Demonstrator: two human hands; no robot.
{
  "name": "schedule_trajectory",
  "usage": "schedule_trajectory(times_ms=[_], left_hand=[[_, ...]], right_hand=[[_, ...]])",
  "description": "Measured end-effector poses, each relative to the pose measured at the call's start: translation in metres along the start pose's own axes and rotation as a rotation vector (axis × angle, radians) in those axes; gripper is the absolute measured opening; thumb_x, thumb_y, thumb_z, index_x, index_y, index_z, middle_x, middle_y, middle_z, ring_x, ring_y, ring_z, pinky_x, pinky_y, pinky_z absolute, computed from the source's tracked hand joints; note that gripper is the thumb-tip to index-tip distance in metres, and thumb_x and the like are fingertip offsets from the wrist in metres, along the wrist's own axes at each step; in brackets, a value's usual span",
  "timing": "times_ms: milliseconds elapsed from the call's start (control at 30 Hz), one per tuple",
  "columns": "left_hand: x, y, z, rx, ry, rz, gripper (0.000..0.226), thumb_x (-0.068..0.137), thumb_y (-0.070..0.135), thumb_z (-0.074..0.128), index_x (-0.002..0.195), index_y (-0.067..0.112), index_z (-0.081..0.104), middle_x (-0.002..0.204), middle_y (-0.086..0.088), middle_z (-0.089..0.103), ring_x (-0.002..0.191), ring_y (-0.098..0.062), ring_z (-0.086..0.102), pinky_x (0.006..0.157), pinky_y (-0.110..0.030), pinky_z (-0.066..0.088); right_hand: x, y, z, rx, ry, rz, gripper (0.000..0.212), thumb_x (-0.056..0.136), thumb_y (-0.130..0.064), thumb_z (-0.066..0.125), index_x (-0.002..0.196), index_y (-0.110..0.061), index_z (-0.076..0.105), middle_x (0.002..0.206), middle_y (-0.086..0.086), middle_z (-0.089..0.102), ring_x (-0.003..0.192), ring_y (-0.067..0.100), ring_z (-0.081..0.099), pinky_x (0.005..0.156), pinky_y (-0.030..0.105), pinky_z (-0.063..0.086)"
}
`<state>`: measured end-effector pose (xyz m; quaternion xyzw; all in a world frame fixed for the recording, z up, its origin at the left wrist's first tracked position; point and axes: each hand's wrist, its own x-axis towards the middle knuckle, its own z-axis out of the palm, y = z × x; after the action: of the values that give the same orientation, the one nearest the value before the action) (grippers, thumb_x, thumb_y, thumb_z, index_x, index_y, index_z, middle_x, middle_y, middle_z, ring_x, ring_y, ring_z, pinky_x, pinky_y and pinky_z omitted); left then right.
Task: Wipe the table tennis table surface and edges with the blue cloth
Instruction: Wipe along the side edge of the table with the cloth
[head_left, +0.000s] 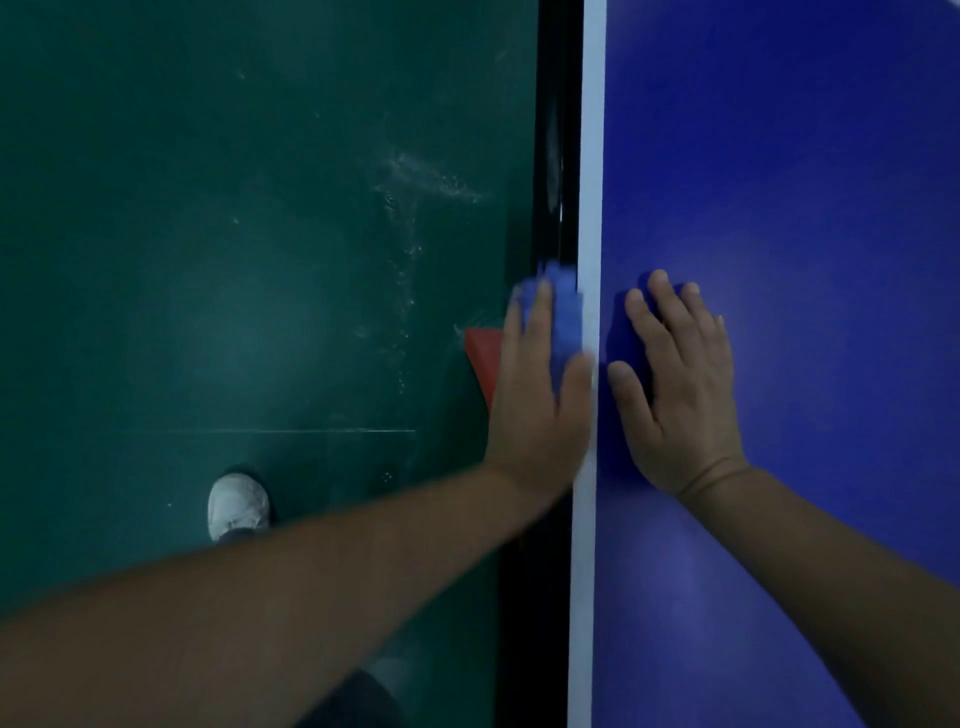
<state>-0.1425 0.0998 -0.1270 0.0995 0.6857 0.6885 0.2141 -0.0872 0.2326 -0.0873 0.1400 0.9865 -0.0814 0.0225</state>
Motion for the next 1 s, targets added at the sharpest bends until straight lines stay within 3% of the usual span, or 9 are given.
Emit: schedule_trajectory(times_ms=[133, 267, 367, 467, 567, 667, 767, 867, 1000], left_hand=[[0.071, 0.011, -0.002, -0.031, 0.065, -0.030, 0.060, 0.105, 0.020, 0.048, 0.159, 0.018, 0.022, 0.168, -0.007, 0.016, 0.153, -0.010, 0.010, 0.110, -0.002, 0.010], [-0.001, 0.006, -0.003, -0.030, 0.037, 0.011, 0.062, 0.104, 0.020, 0.048, 0.160, 0.015, 0.021, 0.168, 0.003, 0.015, 0.154, -0.005, 0.003, 0.121, -0.016, 0.006], [-0.029, -0.001, -0.002, -0.128, 0.005, -0.061, 0.060, 0.103, 0.024, 0.047, 0.158, 0.022, 0.024, 0.168, 0.005, 0.015, 0.155, -0.008, 0.007, 0.125, -0.028, 0.011], [0.013, 0.005, -0.003, -0.114, 0.017, -0.056, 0.058, 0.103, 0.023, 0.047, 0.157, 0.020, 0.028, 0.167, 0.000, 0.019, 0.152, 0.000, 0.009, 0.120, -0.015, 0.012], [0.083, 0.010, -0.004, -0.097, 0.093, -0.079, 0.052, 0.104, 0.018, 0.051, 0.155, 0.015, 0.036, 0.165, -0.006, 0.026, 0.148, -0.001, 0.017, 0.111, -0.003, 0.015], [0.110, 0.016, -0.004, -0.113, 0.113, -0.091, 0.051, 0.105, 0.020, 0.050, 0.155, 0.019, 0.037, 0.166, -0.004, 0.024, 0.147, 0.000, 0.017, 0.107, 0.001, 0.016], [0.051, 0.009, -0.002, -0.141, 0.077, -0.051, 0.055, 0.105, 0.027, 0.047, 0.157, 0.020, 0.031, 0.167, 0.003, 0.019, 0.152, 0.000, 0.010, 0.118, -0.011, 0.014], [-0.001, 0.005, -0.002, -0.174, 0.054, -0.109, 0.054, 0.102, 0.039, 0.045, 0.155, 0.033, 0.032, 0.167, 0.008, 0.018, 0.153, -0.003, 0.012, 0.124, -0.025, 0.015], [0.077, 0.016, -0.003, -0.084, 0.058, -0.075, 0.052, 0.105, 0.027, 0.044, 0.155, 0.018, 0.034, 0.166, -0.001, 0.023, 0.151, 0.000, 0.010, 0.115, -0.007, 0.011]], right_hand=[[0.005, -0.003, -0.003, -0.007, 0.029, 0.003, 0.059, 0.100, -0.042, 0.038, 0.148, -0.009, 0.045, 0.158, 0.012, 0.036, 0.147, 0.039, 0.030, 0.116, 0.058, 0.025], [0.043, 0.004, -0.019, -0.035, 0.018, -0.061, 0.056, 0.100, -0.037, 0.039, 0.141, -0.001, 0.052, 0.147, 0.021, 0.046, 0.135, 0.044, 0.043, 0.113, 0.057, 0.032], [0.089, 0.010, -0.021, -0.037, -0.023, 0.007, 0.059, 0.104, -0.041, 0.030, 0.155, -0.011, 0.034, 0.163, 0.011, 0.026, 0.151, 0.035, 0.021, 0.123, 0.052, 0.016], [0.106, 0.012, -0.009, -0.063, -0.033, 0.058, 0.061, 0.104, -0.049, 0.020, 0.160, -0.025, 0.017, 0.168, -0.003, 0.010, 0.155, 0.025, 0.002, 0.124, 0.050, 0.001], [0.102, 0.018, -0.007, -0.065, -0.033, 0.051, 0.062, 0.104, -0.051, 0.019, 0.160, -0.026, 0.016, 0.168, -0.004, 0.009, 0.155, 0.024, 0.001, 0.124, 0.050, 0.001], [0.104, 0.017, -0.008, -0.058, -0.037, 0.056, 0.061, 0.104, -0.050, 0.020, 0.160, -0.026, 0.017, 0.168, -0.003, 0.010, 0.155, 0.025, 0.001, 0.125, 0.051, 0.002], [0.102, 0.015, -0.009, -0.041, -0.031, 0.051, 0.061, 0.103, -0.049, 0.022, 0.160, -0.025, 0.018, 0.168, -0.003, 0.011, 0.155, 0.025, 0.002, 0.124, 0.052, 0.003], [0.103, 0.016, -0.009, -0.029, -0.025, 0.046, 0.061, 0.103, -0.047, 0.024, 0.159, -0.023, 0.021, 0.168, -0.002, 0.013, 0.155, 0.026, 0.003, 0.124, 0.053, 0.004], [0.105, 0.017, -0.008, -0.019, -0.024, 0.042, 0.062, 0.102, -0.047, 0.025, 0.159, -0.023, 0.023, 0.167, -0.002, 0.014, 0.155, 0.026, 0.004, 0.124, 0.053, 0.004]])
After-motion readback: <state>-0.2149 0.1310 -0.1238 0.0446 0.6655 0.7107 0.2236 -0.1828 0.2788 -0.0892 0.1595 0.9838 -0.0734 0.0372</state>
